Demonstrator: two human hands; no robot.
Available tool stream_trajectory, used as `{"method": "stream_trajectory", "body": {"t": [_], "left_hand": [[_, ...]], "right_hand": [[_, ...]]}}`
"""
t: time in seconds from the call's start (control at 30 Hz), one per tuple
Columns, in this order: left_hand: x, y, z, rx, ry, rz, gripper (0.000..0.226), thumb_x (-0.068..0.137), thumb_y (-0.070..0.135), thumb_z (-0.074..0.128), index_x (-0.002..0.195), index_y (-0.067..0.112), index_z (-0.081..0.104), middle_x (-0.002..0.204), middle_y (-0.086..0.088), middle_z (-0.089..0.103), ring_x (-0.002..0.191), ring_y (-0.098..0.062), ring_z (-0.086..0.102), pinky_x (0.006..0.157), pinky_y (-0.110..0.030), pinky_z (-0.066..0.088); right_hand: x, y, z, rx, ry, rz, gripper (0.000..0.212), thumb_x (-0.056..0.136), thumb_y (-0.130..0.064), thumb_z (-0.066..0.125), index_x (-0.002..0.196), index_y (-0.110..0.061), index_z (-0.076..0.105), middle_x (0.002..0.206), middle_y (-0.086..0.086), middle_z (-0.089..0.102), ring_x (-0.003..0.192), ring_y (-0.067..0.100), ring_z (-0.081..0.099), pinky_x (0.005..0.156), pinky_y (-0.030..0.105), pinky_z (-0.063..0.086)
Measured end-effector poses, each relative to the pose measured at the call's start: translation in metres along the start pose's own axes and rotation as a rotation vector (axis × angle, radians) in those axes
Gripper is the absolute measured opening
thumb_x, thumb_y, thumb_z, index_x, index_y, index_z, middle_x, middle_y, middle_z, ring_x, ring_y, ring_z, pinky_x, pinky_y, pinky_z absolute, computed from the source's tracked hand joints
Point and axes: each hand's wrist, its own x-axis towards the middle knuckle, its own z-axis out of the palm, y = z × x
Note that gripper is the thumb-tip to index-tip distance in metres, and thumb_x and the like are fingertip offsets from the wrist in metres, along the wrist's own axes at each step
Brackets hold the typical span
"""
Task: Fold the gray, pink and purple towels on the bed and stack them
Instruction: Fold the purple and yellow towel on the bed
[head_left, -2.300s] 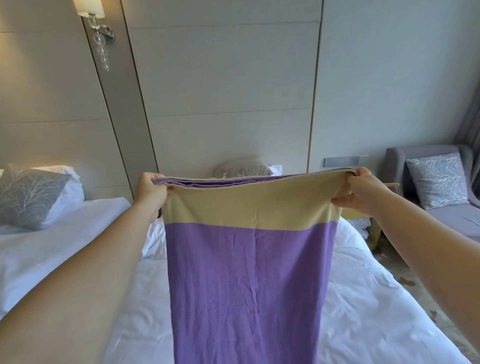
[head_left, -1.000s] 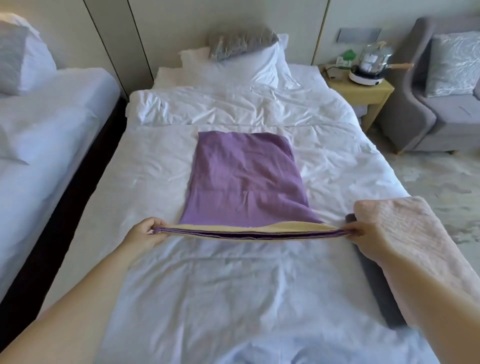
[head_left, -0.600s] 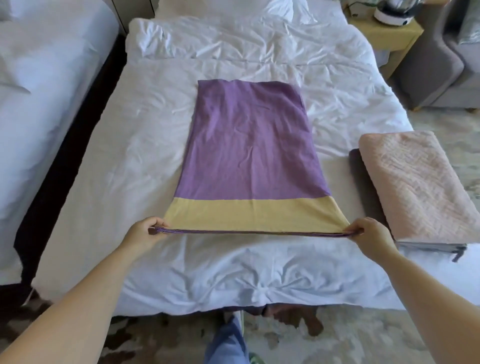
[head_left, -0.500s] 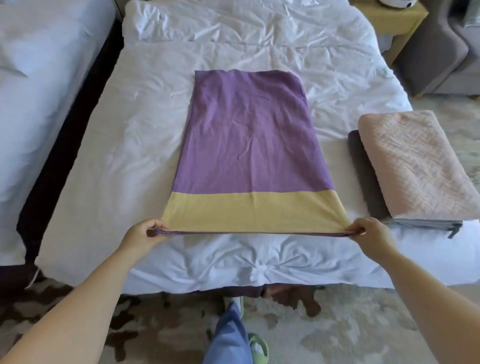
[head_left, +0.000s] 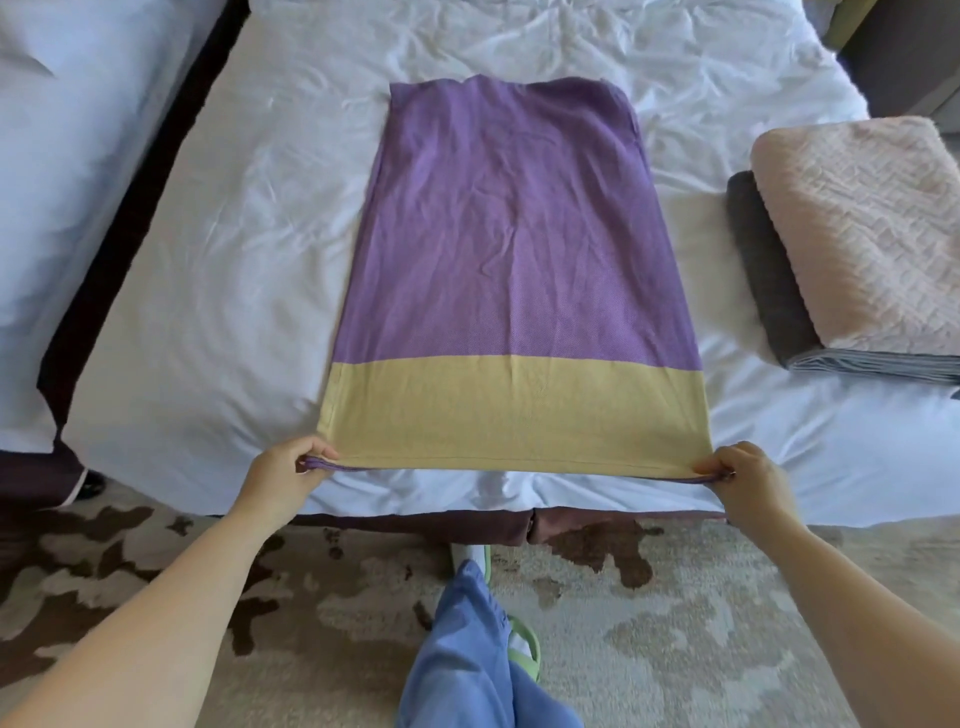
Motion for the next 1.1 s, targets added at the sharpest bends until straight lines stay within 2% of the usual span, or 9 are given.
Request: {"method": "stream_trajectory", "body": {"t": [0.27, 0.37, 0.47, 0.6, 0.67, 0.73, 0.87, 1.0, 1.1], "left_hand": [[0.007, 0.0, 0.036, 0.098, 0.059, 0.057, 0.026, 0.081, -0.01, 0.061, 0.099, 0.008, 0.068, 0.114, -0.006, 0.061, 0.1, -0.019, 0.057, 0.086, -0.026, 0.041], [0.005, 0.008, 0.039, 0.212, 0.04, 0.024, 0.026, 0.08, -0.001, 0.062, 0.1, 0.015, 0.07, 0.115, -0.001, 0.06, 0.103, -0.02, 0.054, 0.085, -0.026, 0.039], [0.001, 0.032, 0.032, 0.34, 0.258, -0.048, 0.011, 0.079, 0.02, 0.062, 0.086, 0.023, 0.071, 0.105, -0.001, 0.062, 0.104, -0.035, 0.05, 0.082, -0.038, 0.042], [0.033, 0.092, 0.043, 0.343, 0.45, 0.333, 0.036, 0.08, 0.029, 0.058, 0.111, 0.012, 0.069, 0.122, -0.014, 0.061, 0.112, -0.038, 0.055, 0.096, -0.045, 0.04], [0.059, 0.125, 0.067, 0.369, 0.381, 0.442, 0.046, 0.088, 0.033, 0.052, 0.13, 0.016, 0.059, 0.142, -0.013, 0.049, 0.129, -0.036, 0.047, 0.106, -0.048, 0.032], [0.078, 0.141, 0.097, 0.457, 0.249, 0.395, 0.054, 0.095, 0.047, 0.035, 0.145, 0.028, 0.037, 0.156, -0.006, 0.029, 0.143, -0.032, 0.026, 0.114, -0.053, 0.016], [0.085, 0.095, 0.121, 0.664, 0.135, 0.161, 0.059, 0.09, 0.062, -0.004, 0.145, 0.043, -0.01, 0.159, 0.015, -0.007, 0.148, -0.015, -0.005, 0.117, -0.046, -0.008], [0.083, 0.078, 0.088, 0.642, 0.195, -0.007, 0.06, 0.095, 0.057, 0.005, 0.15, 0.037, 0.013, 0.16, 0.01, 0.008, 0.149, -0.019, 0.003, 0.119, -0.046, 0.0], [0.105, 0.127, 0.078, 0.511, 0.28, 0.121, 0.061, 0.091, 0.049, 0.028, 0.146, 0.024, 0.036, 0.156, -0.004, 0.027, 0.146, -0.03, 0.019, 0.117, -0.05, 0.007]], "right_hand": [[0.011, 0.008, 0.024, 0.012, -0.03, -0.074, 0.019, 0.081, 0.005, 0.062, 0.09, -0.01, 0.07, 0.099, 0.009, 0.059, 0.083, 0.027, 0.055, 0.073, 0.036, 0.046], [0.007, 0.007, 0.019, -0.001, -0.073, -0.062, 0.024, 0.08, 0.002, 0.063, 0.101, -0.01, 0.069, 0.109, 0.011, 0.059, 0.097, 0.031, 0.056, 0.085, 0.047, 0.05], [0.004, -0.009, 0.009, 0.025, 0.11, -0.095, 0.02, 0.081, -0.006, 0.062, 0.099, -0.011, 0.068, 0.104, 0.01, 0.061, 0.095, 0.029, 0.053, 0.075, 0.039, 0.047], [0.034, -0.077, 0.006, 0.099, 0.265, -0.304, 0.035, 0.089, -0.025, 0.055, 0.122, -0.012, 0.06, 0.129, 0.01, 0.056, 0.122, 0.035, 0.046, 0.1, 0.044, 0.037], [0.055, -0.113, 0.022, 0.023, 0.136, -0.366, 0.051, 0.096, -0.039, 0.046, 0.143, -0.023, 0.038, 0.153, -0.004, 0.032, 0.144, 0.025, 0.02, 0.115, 0.041, 0.018], [0.07, -0.124, 0.05, -0.117, 0.019, -0.36, 0.062, 0.095, -0.057, 0.026, 0.151, -0.034, 0.011, 0.158, -0.016, 0.004, 0.148, 0.015, -0.005, 0.119, 0.036, 0.001], [0.074, -0.077, 0.068, -0.261, 0.015, -0.142, 0.07, 0.089, -0.07, 0.003, 0.15, -0.037, -0.003, 0.159, -0.019, -0.005, 0.146, 0.006, -0.01, 0.119, 0.034, -0.004], [0.079, -0.062, 0.039, -0.227, 0.129, 0.014, 0.069, 0.091, -0.057, 0.014, 0.151, -0.023, 0.017, 0.16, -0.009, 0.008, 0.148, 0.014, 0.0, 0.12, 0.04, -0.001], [0.106, -0.119, 0.028, -0.094, 0.228, -0.183, 0.059, 0.093, -0.042, 0.032, 0.146, -0.015, 0.034, 0.157, 0.003, 0.024, 0.147, 0.025, 0.013, 0.118, 0.039, 0.004]]}}
